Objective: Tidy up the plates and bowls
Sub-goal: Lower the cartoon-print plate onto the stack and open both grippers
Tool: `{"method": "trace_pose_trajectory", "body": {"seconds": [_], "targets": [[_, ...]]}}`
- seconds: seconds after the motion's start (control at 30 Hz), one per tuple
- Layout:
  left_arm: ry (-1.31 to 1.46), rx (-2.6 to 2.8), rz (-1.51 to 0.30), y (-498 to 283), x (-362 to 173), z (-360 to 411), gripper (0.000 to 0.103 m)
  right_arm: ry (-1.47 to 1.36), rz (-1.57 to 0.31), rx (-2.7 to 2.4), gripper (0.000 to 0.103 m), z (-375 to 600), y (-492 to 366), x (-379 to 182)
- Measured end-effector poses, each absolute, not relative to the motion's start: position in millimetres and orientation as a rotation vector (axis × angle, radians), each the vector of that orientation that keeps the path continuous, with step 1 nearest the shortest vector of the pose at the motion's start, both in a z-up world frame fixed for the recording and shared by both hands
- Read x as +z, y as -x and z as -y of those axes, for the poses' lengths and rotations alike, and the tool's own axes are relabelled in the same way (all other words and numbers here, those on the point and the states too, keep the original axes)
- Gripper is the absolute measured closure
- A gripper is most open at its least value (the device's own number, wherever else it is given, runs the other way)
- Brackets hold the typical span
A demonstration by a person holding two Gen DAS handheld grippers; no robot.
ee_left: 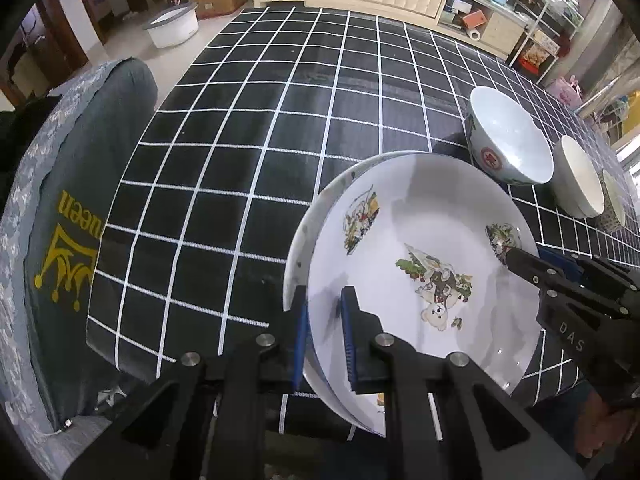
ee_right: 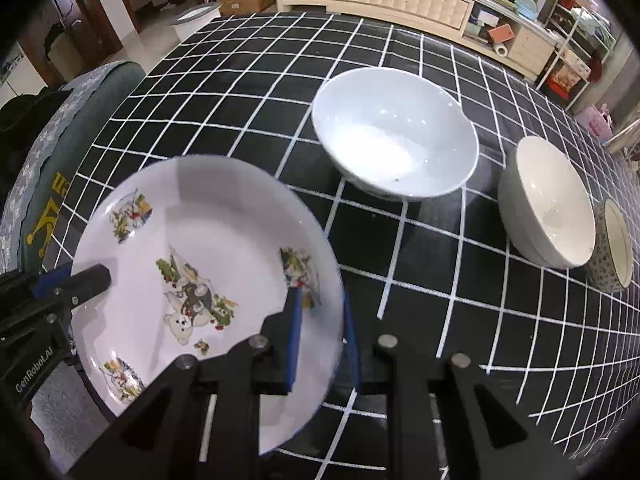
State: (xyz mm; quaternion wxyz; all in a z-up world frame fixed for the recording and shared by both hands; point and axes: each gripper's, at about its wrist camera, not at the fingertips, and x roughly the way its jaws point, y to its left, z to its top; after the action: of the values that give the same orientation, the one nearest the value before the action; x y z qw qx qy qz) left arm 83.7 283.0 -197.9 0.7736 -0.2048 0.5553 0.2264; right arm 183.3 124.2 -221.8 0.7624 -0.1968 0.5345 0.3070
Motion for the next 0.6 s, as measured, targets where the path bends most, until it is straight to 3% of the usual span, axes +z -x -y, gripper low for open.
{"method": "trace_pose_trajectory", "body": {"seconds": [0.53,0.6], "targets": [[0.428,0.485,-1.138,-65,-157,-261,0.086,0.344,-1.173,0.711,0.078,-101,-171,-200],[0.416,0.454,-1.117,-70,-148,-250,0.078,0.333,-1.166,0.724,0.078,-97,-169,-191]]}}
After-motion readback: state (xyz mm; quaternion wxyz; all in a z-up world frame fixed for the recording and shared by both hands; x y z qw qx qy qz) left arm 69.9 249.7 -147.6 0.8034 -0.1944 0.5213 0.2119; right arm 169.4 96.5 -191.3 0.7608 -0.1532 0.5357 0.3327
